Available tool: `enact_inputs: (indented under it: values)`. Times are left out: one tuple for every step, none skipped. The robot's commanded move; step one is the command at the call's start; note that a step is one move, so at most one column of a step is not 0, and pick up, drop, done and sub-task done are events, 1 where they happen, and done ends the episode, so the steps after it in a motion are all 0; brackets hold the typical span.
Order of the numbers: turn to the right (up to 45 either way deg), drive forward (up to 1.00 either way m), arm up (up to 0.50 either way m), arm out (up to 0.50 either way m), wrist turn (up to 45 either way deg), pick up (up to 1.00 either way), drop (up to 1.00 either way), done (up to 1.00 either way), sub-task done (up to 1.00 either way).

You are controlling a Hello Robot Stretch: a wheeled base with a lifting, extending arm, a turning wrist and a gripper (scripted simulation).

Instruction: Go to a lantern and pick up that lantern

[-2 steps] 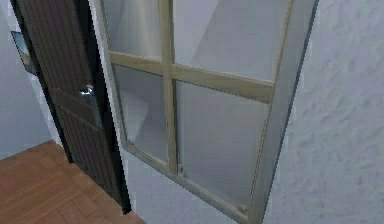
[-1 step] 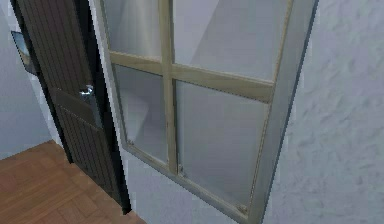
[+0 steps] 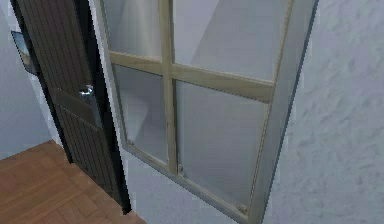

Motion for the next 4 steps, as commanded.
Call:
enact_inputs:
  values:
    - [0.0, 0.0, 0.0, 0.0, 0.0, 1.0, 0.0, 0.0, 0.0]
    - [0.0, 0.0, 0.1, 0.0, 0.0, 0.0, 0.0, 0.0, 0.0]
    - [0.0, 0.0, 0.0, 0.04, 0.0, 0.0, 0.0, 0.0, 0.0]
    - [0.0, 0.0, 0.0, 0.0, 21.0, 0.0, 0.0, 0.0, 0.0]
